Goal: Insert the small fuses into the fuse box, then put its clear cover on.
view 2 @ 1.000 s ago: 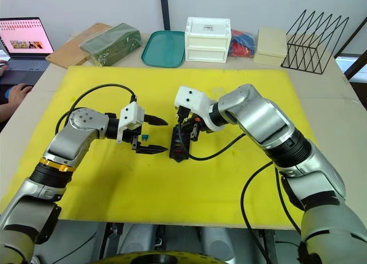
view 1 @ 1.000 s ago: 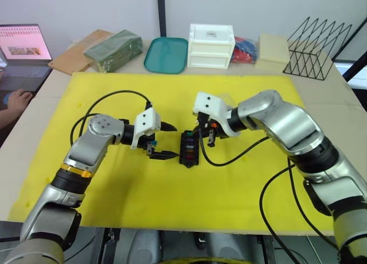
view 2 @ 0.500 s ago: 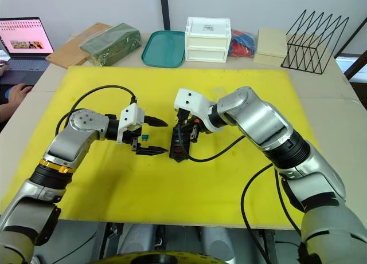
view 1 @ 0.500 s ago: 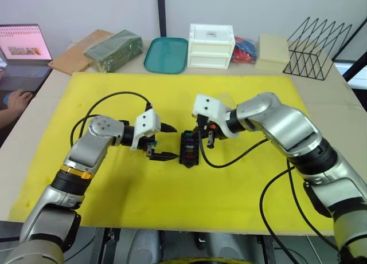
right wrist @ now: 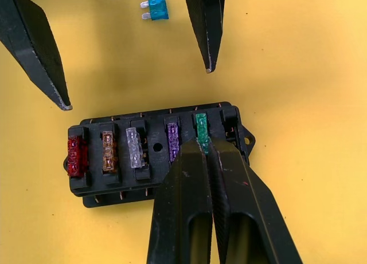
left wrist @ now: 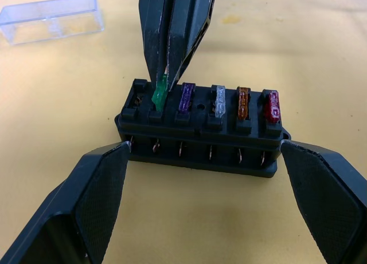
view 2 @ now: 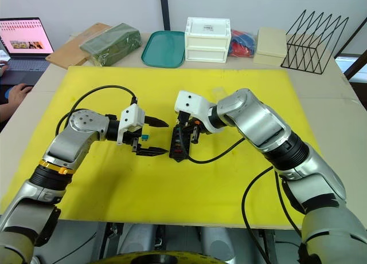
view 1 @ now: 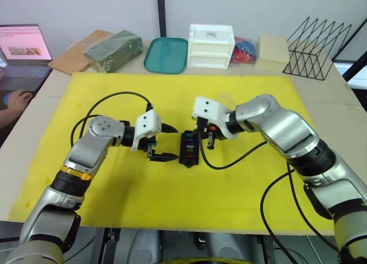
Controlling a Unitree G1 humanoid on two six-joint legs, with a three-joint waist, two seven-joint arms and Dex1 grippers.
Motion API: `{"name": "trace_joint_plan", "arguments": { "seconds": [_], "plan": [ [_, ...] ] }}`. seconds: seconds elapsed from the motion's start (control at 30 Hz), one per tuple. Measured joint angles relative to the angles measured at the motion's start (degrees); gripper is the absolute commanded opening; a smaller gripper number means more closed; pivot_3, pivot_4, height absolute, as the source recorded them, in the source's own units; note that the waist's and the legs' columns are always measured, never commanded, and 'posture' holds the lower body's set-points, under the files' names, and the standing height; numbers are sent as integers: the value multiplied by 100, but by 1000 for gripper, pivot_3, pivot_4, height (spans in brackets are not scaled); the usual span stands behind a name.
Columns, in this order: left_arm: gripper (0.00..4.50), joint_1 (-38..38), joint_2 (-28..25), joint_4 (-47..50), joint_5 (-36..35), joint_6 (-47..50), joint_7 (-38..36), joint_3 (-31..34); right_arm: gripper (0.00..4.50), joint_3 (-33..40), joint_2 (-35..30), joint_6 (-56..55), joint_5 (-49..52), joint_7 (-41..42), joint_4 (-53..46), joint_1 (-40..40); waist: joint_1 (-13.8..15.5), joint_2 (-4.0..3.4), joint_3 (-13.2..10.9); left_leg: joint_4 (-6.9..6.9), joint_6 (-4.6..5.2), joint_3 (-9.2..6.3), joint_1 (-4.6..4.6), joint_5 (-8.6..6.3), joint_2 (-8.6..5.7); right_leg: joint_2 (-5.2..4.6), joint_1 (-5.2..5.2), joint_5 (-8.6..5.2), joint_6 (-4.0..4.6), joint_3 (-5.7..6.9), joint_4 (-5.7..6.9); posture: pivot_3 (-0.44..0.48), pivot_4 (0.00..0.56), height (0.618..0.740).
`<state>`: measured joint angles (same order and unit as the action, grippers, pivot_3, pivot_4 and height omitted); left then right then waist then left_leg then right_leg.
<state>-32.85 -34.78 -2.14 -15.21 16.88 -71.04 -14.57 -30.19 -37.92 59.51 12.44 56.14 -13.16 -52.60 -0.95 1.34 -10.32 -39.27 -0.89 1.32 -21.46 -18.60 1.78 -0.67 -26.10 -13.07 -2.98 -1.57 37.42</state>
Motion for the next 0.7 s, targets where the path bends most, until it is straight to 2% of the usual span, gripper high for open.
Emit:
{"name": "trace_joint_plan", "arguments": {
  "seconds": [0.7],
  "plan": [
    [4458, 51, -4, 72, -5, 47, 5, 0, 0, -65, -8, 45, -126, 144, -3, -86, 2, 0, 0, 0, 0, -1, 2, 0, 0, 0, 4, 0, 0, 0, 0, 0, 150, 740]
  ]
}}
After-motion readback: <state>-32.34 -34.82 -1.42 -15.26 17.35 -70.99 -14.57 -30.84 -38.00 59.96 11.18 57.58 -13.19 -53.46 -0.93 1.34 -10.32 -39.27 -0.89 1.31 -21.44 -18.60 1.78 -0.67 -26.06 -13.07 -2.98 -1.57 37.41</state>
